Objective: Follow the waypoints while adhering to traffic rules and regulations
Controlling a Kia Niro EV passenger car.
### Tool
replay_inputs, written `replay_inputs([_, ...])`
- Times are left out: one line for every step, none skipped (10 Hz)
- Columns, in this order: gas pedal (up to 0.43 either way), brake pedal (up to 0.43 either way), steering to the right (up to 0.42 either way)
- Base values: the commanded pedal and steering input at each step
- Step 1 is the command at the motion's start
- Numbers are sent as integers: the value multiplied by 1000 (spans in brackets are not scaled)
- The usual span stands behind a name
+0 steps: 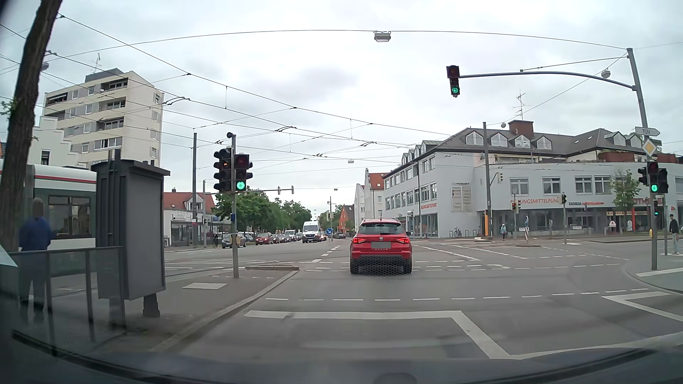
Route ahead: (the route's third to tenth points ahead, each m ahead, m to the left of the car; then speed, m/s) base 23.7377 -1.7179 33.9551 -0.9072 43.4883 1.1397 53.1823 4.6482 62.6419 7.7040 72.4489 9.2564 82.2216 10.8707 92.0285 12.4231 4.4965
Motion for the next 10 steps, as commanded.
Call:
replay_inputs([398,0,-3])
replay_inputs([398,0,-3])
replay_inputs([398,0,-3])
replay_inputs([398,0,-3])
replay_inputs([398,0,-2])
replay_inputs([398,0,-1])
replay_inputs([398,0,0])
replay_inputs([398,0,1])
replay_inputs([409,0,1])
replay_inputs([409,0,4])
